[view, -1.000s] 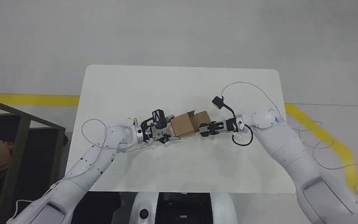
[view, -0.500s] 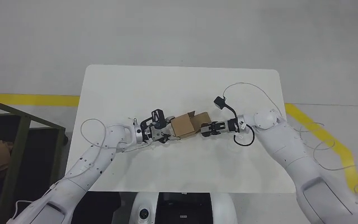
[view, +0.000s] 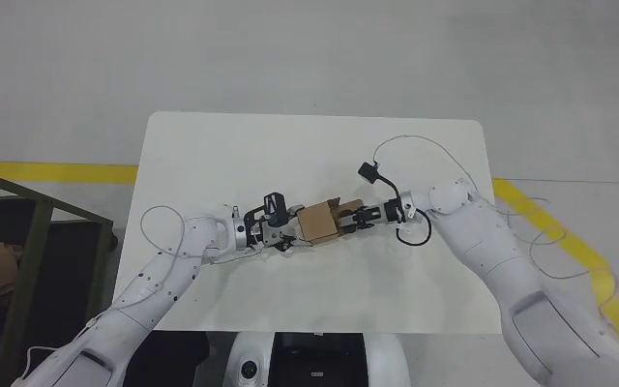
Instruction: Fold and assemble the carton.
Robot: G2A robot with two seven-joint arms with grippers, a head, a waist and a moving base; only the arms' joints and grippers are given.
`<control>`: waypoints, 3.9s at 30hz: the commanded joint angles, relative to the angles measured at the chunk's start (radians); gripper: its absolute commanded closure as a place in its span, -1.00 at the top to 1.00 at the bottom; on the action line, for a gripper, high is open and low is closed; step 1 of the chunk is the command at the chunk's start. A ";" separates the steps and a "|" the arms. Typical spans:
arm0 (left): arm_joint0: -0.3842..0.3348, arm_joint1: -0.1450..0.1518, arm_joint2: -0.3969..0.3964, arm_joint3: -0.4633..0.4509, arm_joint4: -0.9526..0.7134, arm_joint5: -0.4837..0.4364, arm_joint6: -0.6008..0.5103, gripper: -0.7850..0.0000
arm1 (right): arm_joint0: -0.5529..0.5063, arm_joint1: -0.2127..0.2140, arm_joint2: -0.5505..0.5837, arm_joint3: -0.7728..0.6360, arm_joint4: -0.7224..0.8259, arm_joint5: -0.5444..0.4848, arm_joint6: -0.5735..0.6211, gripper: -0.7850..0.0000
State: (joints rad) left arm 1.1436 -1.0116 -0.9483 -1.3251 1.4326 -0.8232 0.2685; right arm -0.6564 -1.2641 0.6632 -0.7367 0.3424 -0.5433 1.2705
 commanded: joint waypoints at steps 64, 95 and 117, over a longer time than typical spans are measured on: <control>0.007 -0.004 0.013 0.003 0.086 -0.044 0.081 0.22 | 0.011 -0.035 -0.053 0.102 0.072 -0.011 -0.004 -1.00; -0.004 -0.008 0.019 0.008 0.094 -0.055 0.093 0.22 | 0.014 -0.038 -0.089 0.138 0.154 -0.025 -0.019 -1.00; 0.107 0.042 -0.114 -0.126 0.120 -0.071 0.198 0.17 | -0.067 0.109 0.099 0.083 0.159 0.060 0.009 -1.00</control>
State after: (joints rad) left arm 1.2452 -0.9714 -1.0568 -1.4448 1.5544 -0.8940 0.4599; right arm -0.7184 -1.1554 0.7629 -0.6447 0.5019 -0.4929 1.2733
